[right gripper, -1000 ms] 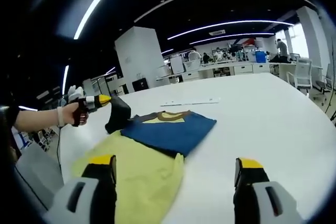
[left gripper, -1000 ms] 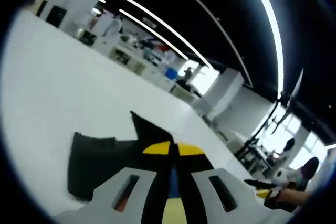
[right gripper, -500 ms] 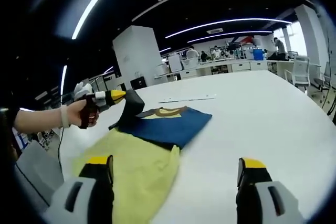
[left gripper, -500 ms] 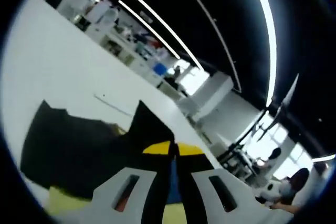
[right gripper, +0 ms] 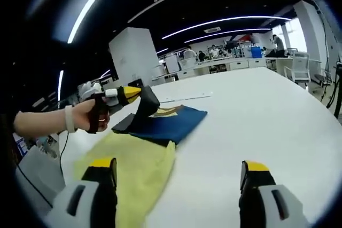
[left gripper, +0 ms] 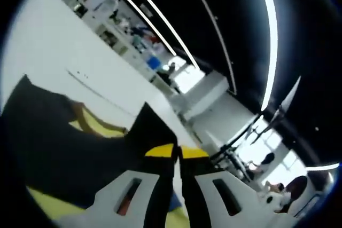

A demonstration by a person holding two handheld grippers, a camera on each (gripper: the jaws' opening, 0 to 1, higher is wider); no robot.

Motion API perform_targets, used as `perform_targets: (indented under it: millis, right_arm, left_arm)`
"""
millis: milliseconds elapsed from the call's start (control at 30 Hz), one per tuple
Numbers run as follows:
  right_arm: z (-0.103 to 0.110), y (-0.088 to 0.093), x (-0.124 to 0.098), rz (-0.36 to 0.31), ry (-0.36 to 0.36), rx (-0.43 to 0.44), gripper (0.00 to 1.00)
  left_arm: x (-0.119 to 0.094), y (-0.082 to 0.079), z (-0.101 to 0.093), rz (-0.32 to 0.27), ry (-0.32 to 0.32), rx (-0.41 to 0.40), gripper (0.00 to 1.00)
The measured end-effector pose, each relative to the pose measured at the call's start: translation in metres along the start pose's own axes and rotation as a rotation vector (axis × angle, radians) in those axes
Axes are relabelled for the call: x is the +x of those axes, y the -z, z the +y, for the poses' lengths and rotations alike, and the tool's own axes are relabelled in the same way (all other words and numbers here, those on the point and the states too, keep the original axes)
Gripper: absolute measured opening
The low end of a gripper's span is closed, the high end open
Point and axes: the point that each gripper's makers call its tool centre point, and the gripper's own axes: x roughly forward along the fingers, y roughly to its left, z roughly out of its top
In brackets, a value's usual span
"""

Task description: Fold the garment on the visible template until the final outline fits inside the template.

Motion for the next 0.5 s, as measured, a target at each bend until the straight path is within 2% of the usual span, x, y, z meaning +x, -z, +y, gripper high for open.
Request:
perform_targets:
  millis: [200,233,333,500]
  right_arm:
    - [-0.004,0.001,-0.003,-0.004,0.009,0.003,0.96]
    - [-0.004,0.001,-0.003,-0.004,0.011,0.005,0.96]
    - [-0.007,0.003,-0.006,-0.003,0.019,0.012,0.96]
    - [-0.01,0.008,-0.007,0.005,0.027,0.022,0.96]
  left_arm:
    - [0.023,0.022,-0.005,0.042,0.01,-0.002,0.0]
    - [0.025,0.031,-0.006,0.076,0.011,0.008,0.0]
    - [0.029,0.046,-0.006,0.119,0.01,0.058,0.0]
    - [0.031,0.071,0.006,0.196,-0.011,0.047,0.0]
